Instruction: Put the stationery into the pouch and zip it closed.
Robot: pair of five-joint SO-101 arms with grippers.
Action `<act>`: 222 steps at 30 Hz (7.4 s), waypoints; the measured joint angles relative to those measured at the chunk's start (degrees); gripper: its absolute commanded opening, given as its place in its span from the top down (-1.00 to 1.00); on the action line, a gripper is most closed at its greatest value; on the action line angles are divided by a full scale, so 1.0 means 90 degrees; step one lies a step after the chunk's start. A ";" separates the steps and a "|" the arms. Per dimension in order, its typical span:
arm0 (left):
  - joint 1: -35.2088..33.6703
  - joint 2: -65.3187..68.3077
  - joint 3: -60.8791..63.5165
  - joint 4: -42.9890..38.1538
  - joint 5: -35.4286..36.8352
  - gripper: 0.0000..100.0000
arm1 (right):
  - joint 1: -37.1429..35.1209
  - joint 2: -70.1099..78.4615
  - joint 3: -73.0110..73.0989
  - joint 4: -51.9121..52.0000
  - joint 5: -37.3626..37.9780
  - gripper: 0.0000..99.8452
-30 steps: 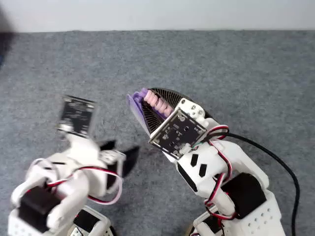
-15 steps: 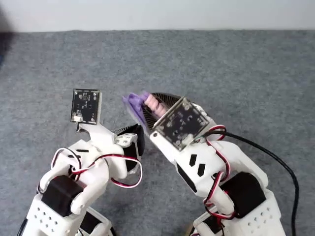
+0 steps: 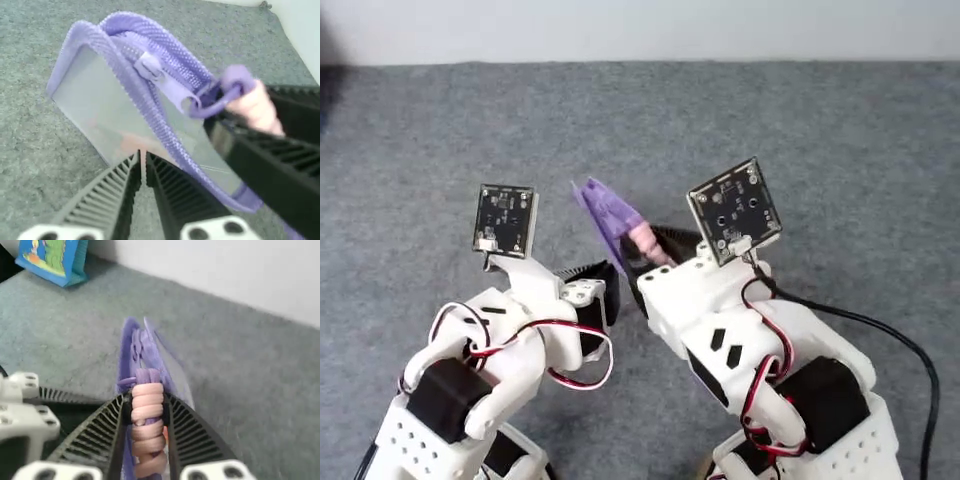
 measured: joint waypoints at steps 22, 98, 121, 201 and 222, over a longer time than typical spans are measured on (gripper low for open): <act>-0.1407 -0.0098 -0.2354 0.2784 -0.1788 0.96 | 0.0195 -0.0147 0.0557 0.0410 0.3761 0.99; -0.0176 0.0000 -0.1455 0.1192 -0.3429 0.97 | 0.0508 -0.1368 0.1963 -0.0664 0.4777 0.99; -0.0107 -0.0010 -0.1328 0.1192 -0.2969 0.97 | 0.0459 -0.1260 0.1973 -0.1729 0.4728 0.99; -0.0313 -0.0020 -0.0821 -0.0225 -0.2989 0.98 | 0.0313 -0.1670 0.1866 -0.2315 0.5128 0.99; -0.0303 -0.0010 -0.2090 0.1114 -0.2784 0.98 | 0.2081 -0.1475 0.3263 -0.3448 0.4337 0.99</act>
